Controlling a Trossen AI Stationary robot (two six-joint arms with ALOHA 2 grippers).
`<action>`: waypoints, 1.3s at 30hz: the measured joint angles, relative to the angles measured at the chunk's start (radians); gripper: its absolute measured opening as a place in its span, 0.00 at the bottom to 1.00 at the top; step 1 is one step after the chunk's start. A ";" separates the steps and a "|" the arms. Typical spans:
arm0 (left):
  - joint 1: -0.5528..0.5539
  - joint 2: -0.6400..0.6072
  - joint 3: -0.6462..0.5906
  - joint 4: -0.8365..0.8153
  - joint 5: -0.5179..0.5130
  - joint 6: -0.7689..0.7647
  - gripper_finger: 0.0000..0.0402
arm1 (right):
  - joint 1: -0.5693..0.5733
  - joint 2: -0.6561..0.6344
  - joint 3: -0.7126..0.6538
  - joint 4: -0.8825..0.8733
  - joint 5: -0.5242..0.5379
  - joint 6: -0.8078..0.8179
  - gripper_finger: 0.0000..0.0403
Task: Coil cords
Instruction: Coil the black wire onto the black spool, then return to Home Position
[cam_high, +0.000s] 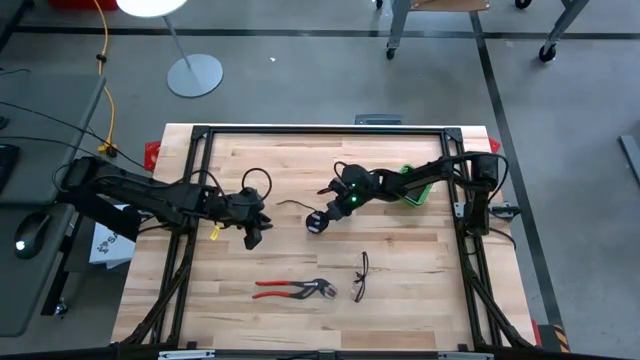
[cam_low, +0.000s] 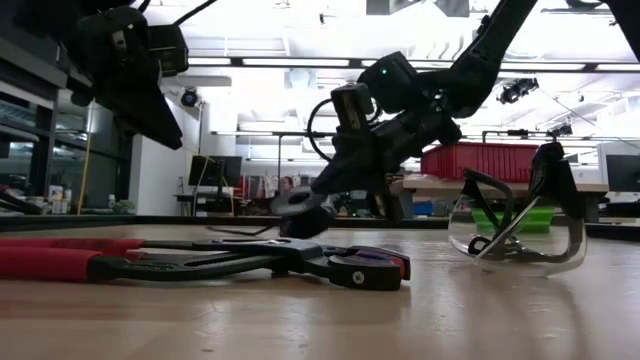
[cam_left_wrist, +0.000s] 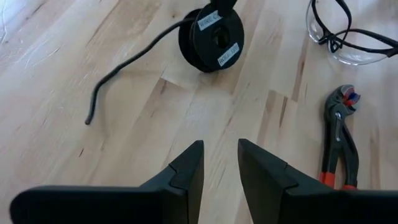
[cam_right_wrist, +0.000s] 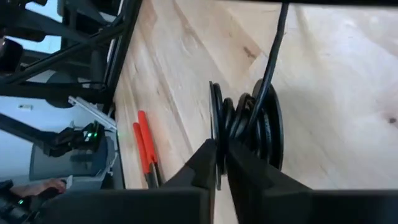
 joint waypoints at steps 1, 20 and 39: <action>0.000 0.000 0.000 0.000 0.001 0.000 0.23 | 0.000 0.000 0.000 -0.004 0.006 0.001 0.08; 0.002 0.000 0.000 -0.006 0.028 -0.008 0.23 | -0.093 -0.078 0.000 -0.246 -0.023 -0.227 0.45; 0.442 0.168 -0.419 1.213 0.173 0.041 0.01 | -0.241 -0.595 -0.001 -0.580 0.477 -0.521 0.03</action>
